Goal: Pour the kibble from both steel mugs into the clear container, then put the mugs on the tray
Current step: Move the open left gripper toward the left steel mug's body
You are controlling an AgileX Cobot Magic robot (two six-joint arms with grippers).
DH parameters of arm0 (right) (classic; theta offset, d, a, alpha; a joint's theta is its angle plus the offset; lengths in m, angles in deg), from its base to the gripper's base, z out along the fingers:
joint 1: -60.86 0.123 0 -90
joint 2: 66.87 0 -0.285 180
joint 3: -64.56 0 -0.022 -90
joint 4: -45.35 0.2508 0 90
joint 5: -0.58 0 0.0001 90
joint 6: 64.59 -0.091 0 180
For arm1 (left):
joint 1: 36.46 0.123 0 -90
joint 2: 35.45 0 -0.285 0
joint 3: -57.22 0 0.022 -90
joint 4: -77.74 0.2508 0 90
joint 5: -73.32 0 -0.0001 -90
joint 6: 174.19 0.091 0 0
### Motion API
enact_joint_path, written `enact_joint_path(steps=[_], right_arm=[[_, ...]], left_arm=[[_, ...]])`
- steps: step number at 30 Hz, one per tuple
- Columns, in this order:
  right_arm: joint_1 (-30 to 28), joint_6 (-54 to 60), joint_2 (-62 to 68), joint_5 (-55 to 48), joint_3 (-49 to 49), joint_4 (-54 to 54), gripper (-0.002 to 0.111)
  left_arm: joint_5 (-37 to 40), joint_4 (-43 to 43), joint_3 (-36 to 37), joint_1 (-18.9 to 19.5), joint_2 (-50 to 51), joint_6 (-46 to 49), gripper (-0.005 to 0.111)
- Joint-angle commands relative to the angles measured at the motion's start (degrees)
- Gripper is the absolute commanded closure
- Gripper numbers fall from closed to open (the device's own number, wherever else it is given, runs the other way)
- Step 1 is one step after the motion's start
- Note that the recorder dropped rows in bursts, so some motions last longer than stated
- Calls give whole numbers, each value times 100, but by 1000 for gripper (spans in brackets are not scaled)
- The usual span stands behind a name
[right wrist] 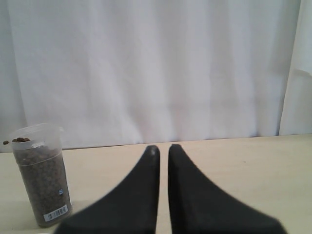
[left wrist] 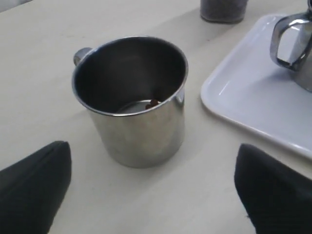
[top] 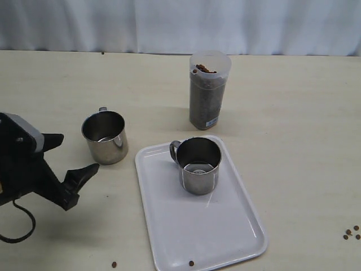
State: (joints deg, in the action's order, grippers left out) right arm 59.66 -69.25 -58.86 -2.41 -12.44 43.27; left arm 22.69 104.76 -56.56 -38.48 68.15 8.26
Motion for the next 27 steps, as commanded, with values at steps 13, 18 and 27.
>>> enact_joint_path(steps=[13,18,27], right_arm=[[-11,38,-23,-5,-22,16,103],[-11,38,-23,-5,-22,16,103],[-11,38,-23,-5,-22,16,103]], left_arm=[[-189,-95,-1199,-4,1395,349,40],[-253,-74,-1526,-4,1623,349,40],[-334,-164,-1891,-4,1980,500,26]])
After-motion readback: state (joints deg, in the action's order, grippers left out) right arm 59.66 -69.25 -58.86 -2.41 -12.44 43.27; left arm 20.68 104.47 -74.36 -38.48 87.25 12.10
